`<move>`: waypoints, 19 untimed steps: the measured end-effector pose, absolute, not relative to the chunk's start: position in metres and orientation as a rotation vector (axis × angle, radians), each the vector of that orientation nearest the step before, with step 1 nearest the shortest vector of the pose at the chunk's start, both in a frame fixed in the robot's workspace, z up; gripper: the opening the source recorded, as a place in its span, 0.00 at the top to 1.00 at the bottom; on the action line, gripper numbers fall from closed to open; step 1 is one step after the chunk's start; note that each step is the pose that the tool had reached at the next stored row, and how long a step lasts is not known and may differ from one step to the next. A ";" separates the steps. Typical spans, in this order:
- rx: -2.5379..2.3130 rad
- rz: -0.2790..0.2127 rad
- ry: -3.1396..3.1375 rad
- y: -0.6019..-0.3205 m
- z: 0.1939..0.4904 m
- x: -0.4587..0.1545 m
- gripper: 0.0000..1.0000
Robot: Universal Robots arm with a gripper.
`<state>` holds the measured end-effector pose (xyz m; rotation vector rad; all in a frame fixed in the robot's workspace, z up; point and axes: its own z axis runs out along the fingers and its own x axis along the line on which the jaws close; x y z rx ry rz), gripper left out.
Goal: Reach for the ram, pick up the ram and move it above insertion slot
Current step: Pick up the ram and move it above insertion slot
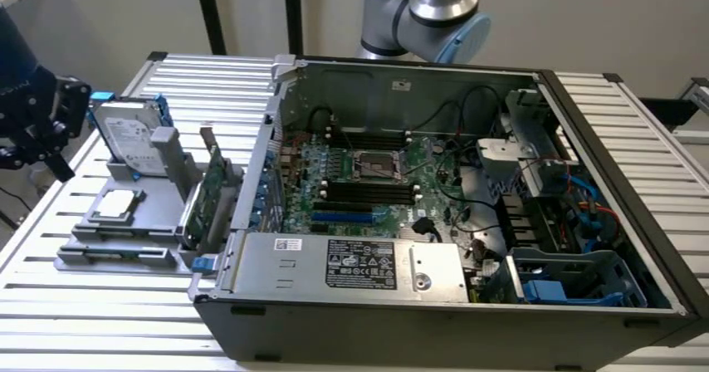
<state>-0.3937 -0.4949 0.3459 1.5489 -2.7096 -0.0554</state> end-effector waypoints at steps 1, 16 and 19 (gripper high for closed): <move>1.573 -0.055 -2.695 -0.495 0.346 -0.394 0.89; 1.923 -0.047 -2.456 -0.495 0.345 -0.394 0.89; 1.990 -0.046 -2.402 -0.495 0.345 -0.394 0.89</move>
